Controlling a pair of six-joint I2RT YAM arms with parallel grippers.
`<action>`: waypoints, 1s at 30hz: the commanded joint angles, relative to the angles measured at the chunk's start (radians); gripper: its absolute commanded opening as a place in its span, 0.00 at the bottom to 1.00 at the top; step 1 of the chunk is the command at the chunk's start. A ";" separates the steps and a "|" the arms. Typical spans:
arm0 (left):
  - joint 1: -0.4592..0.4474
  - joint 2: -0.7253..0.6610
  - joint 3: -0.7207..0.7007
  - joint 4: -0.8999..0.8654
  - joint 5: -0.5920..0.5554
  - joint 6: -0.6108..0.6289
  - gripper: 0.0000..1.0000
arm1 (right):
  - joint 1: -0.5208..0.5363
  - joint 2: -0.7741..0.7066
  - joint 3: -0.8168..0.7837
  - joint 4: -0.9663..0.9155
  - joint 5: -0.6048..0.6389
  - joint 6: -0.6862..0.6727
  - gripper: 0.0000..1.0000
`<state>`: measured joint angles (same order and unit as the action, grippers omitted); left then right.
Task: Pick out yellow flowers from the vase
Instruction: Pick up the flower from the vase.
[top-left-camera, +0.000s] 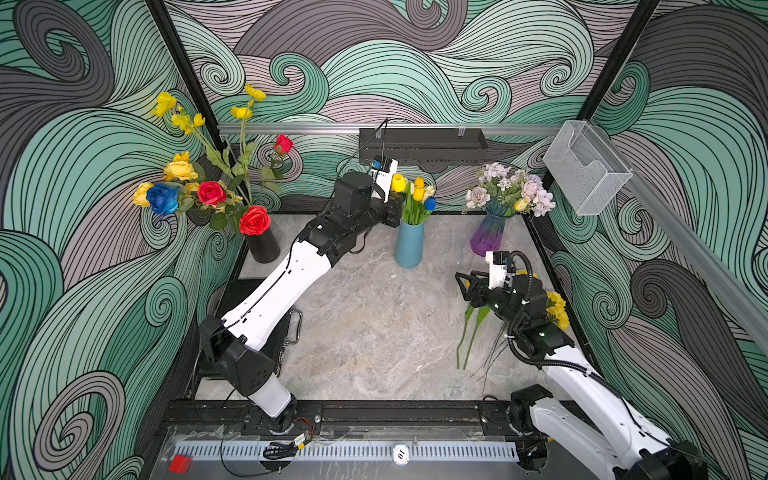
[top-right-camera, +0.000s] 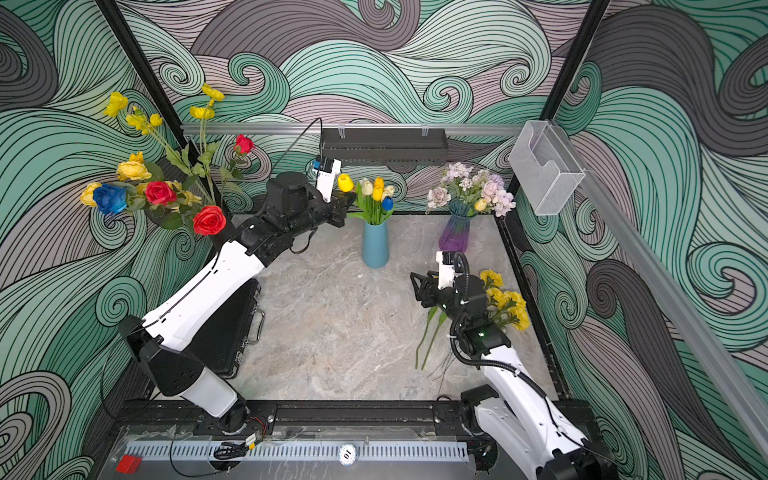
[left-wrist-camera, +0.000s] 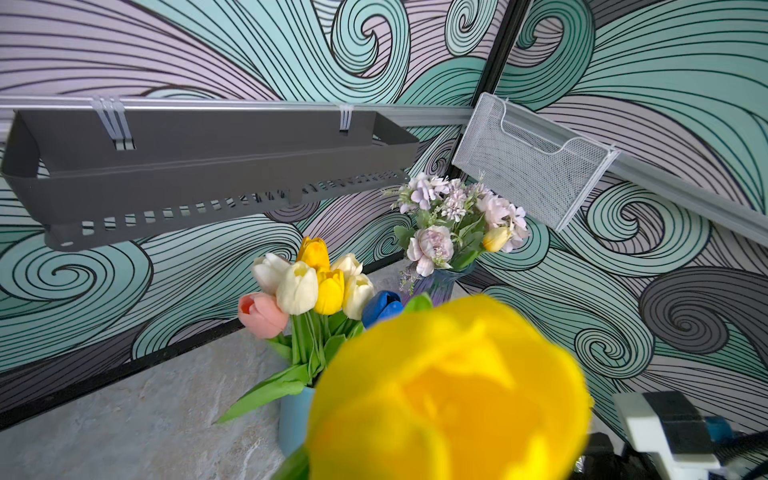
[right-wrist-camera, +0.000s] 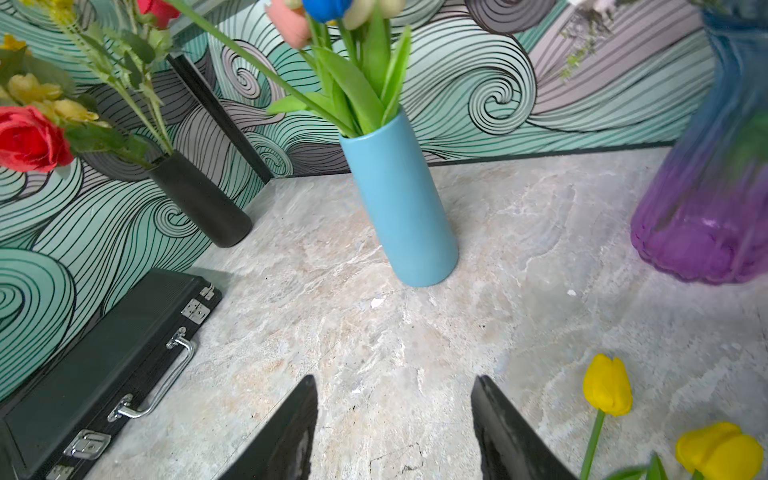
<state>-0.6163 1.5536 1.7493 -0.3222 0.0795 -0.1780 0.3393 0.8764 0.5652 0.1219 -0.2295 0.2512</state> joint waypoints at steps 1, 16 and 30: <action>-0.008 -0.074 -0.035 -0.029 0.030 0.032 0.05 | 0.059 0.019 0.060 0.070 -0.028 -0.120 0.59; -0.008 -0.248 -0.168 -0.070 0.117 -0.012 0.06 | 0.226 0.174 0.229 0.121 -0.154 -0.293 0.57; -0.010 -0.236 -0.270 -0.100 0.348 -0.072 0.05 | 0.246 0.314 0.313 -0.026 -0.326 -0.305 0.45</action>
<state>-0.6167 1.3079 1.4746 -0.4118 0.3679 -0.2375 0.5755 1.1809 0.8406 0.1425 -0.4843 -0.0349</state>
